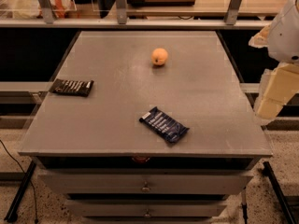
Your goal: Move orange near rxbar chocolate
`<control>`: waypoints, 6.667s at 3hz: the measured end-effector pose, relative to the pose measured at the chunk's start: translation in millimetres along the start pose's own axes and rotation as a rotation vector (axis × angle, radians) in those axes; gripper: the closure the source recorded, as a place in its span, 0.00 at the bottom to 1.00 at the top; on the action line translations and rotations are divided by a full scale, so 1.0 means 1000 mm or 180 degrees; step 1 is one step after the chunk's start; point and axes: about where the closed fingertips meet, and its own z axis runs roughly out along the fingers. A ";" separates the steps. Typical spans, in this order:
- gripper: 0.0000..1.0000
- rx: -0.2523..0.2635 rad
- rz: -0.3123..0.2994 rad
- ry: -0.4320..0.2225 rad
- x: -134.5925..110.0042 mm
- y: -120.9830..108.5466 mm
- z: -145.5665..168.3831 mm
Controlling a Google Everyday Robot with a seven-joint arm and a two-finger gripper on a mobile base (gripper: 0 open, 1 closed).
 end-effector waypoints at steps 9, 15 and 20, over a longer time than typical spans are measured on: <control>0.00 0.0187 0.0371 -0.1598 -0.129 -0.183 0.161; 0.39 0.0108 0.0431 -0.1758 -0.185 -0.203 0.229; 1.00 0.0045 0.0078 -0.1933 -0.208 -0.211 0.205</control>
Offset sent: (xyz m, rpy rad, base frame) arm 0.1204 -0.0125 -0.0223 0.2152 -0.1495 -0.0347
